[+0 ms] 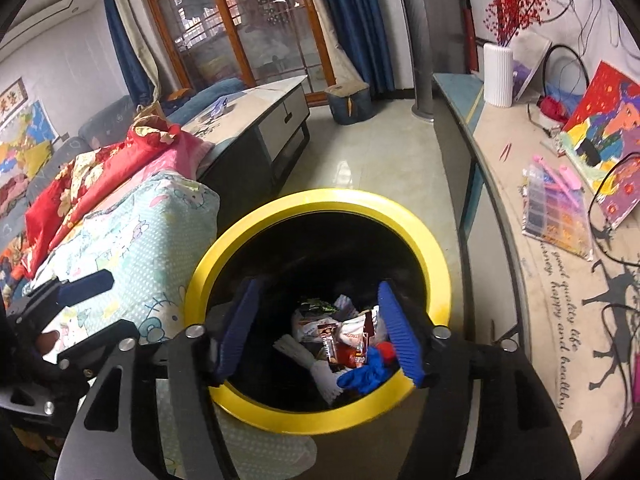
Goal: Collect trash
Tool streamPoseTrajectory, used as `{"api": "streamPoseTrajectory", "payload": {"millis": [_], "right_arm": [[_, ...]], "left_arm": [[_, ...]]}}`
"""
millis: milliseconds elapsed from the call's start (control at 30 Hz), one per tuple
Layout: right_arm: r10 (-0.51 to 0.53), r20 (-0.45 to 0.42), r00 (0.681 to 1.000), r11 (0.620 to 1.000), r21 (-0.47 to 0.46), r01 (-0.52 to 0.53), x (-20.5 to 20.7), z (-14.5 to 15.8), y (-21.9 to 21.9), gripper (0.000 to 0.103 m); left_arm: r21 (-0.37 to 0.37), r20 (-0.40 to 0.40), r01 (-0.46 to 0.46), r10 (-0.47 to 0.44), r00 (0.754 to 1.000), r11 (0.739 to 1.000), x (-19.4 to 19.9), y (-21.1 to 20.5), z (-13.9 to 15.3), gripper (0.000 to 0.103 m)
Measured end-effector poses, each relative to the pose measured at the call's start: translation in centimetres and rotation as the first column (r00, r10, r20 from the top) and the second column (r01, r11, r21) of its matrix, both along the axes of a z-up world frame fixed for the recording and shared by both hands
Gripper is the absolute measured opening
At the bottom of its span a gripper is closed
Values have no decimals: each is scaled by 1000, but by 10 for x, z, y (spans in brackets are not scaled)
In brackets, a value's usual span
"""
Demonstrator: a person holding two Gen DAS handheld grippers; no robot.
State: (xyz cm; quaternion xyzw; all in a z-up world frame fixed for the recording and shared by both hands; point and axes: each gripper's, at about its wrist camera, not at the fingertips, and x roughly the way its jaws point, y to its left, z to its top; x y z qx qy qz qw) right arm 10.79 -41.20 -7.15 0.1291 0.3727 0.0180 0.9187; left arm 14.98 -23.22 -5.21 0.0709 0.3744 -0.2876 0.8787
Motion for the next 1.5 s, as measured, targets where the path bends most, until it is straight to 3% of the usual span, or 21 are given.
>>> {"api": "streamPoseTrajectory", "payload": {"millis": [67, 433, 667, 900, 1233, 1500], "right_arm": [[-7, 11, 1000, 1000, -15, 7, -4, 5, 2, 75], [-18, 86, 996, 997, -76, 24, -29, 36, 26, 92], [44, 139, 989, 994, -101, -30, -39, 53, 66, 95], [62, 202, 977, 996, -70, -49, -51, 65, 96, 96], [84, 385, 919, 979, -205, -3, -87, 73, 144, 96], [71, 514, 855, 976, -212, 46, -111, 76, 158, 96]], "left_arm": [[-1, 3, -14, 14, 1000, 1000, -1, 6, 3, 92], [-18, 51, -184, 184, 982, 983, -12, 58, 23, 92], [-50, 76, -280, 284, 956, 959, -22, 95, 39, 92], [-66, 103, -364, 369, 924, 929, -34, 132, 48, 92], [-88, 188, -436, 445, 876, 895, -63, 169, 60, 92], [-126, 283, -451, 468, 837, 884, -98, 187, 56, 92]]}}
